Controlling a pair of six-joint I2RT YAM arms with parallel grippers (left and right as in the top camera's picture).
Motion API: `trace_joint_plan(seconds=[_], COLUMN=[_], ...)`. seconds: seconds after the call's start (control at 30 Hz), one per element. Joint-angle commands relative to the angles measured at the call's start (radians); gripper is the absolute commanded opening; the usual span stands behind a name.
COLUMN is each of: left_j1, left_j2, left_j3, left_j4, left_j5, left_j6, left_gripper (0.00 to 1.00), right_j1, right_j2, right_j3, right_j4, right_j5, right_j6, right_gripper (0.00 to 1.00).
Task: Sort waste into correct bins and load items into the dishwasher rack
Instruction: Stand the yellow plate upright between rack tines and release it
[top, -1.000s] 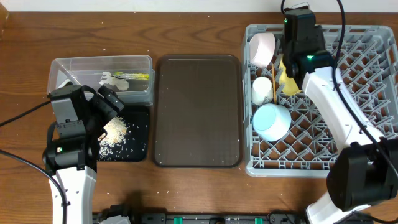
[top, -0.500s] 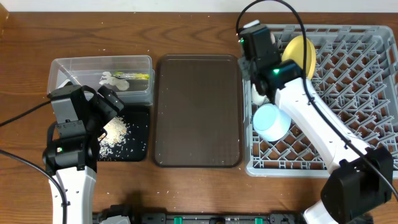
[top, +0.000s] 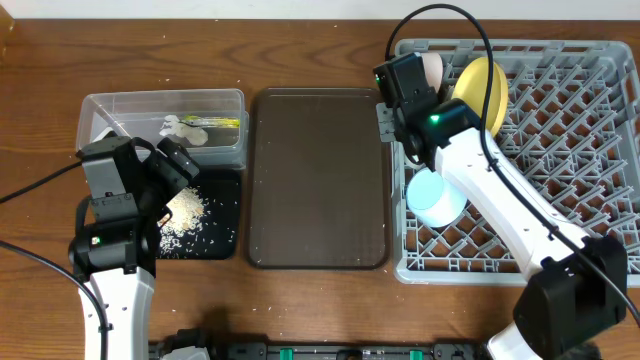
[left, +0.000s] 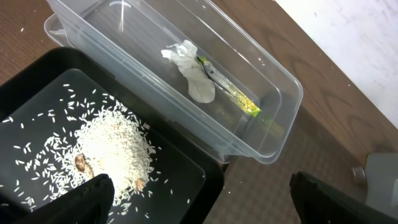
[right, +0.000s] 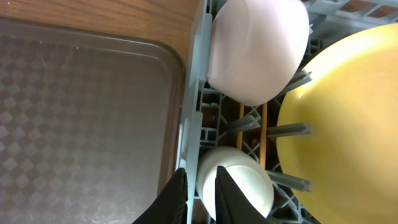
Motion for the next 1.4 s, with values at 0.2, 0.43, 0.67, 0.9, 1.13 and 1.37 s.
trace_joint_plan(seconds=[0.2, 0.43, 0.67, 0.9, 1.13, 1.37], left_j1=[0.005, 0.005, 0.005, 0.005, 0.005, 0.005], left_j2=[0.001, 0.001, 0.001, 0.001, 0.001, 0.001], left_j3=[0.021, 0.021, 0.021, 0.021, 0.021, 0.021], left_j4=[-0.003, -0.003, -0.003, -0.003, -0.003, -0.003], left_j5=[-0.005, -0.005, -0.005, -0.005, -0.005, -0.005], left_j6=[0.002, 0.002, 0.002, 0.002, 0.002, 0.002], left_gripper=[0.93, 0.93, 0.94, 0.93, 0.93, 0.93], right_j1=[0.008, 0.002, -0.011, -0.033, -0.033, -0.033], right_j2=[0.092, 0.156, 0.174, 0.177, 0.178, 0.197], right_j3=[0.008, 0.008, 0.008, 0.008, 0.002, 0.002], right_j4=[0.011, 0.044, 0.060, 0.064, 0.062, 0.062], right_j5=[0.000, 0.000, 0.000, -0.001, -0.001, -0.002], right_j6=[0.027, 0.028, 0.028, 0.050, 0.050, 0.050], right_gripper=[0.15, 0.18, 0.18, 0.17, 0.16, 0.16])
